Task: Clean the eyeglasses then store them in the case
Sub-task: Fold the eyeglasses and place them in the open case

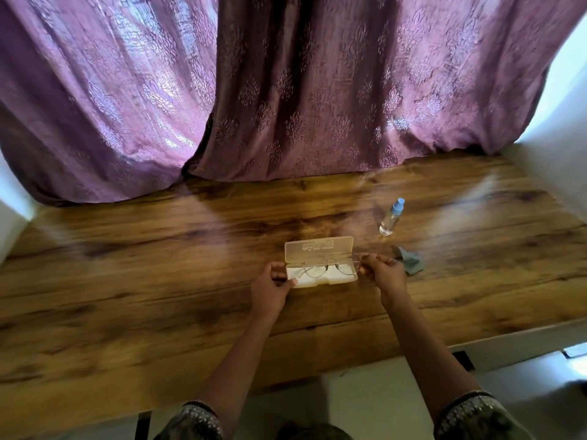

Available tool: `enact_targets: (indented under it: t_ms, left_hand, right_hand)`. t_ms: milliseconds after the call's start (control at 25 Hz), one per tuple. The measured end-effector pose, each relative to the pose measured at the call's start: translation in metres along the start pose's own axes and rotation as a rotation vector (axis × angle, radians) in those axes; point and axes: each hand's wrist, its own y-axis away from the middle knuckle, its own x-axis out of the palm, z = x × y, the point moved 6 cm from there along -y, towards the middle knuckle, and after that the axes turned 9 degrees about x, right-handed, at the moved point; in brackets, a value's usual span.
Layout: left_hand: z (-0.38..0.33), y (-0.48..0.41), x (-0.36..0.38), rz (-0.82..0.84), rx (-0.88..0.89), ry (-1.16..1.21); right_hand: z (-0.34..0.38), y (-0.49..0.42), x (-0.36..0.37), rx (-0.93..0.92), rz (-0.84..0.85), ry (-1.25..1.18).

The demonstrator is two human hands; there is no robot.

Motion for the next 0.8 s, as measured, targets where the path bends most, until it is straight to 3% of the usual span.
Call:
enact_targets:
  t_ms: [200,280,400,800]
  left_hand:
    - [-0.001,-0.001,-0.001,0.030,0.088,-0.051]
    - [0.000,-0.002,-0.001,0.028,0.091,-0.039]
    - [0.002,-0.004,-0.002,0.021,0.082,-0.035]
    - [0.010,-0.011,0.000,0.002,-0.009,0.053]
  right_hand:
    - [-0.011,-0.009,0.009,-0.037,-0.048,0.087]
    - [-0.012,-0.009,0.008,-0.099,-0.102,0.236]
    - [-0.010,-0.011,0.007,-0.149,-0.158,0.381]
    - [-0.008,-0.020,0.011,-0.183,-0.201,0.513]
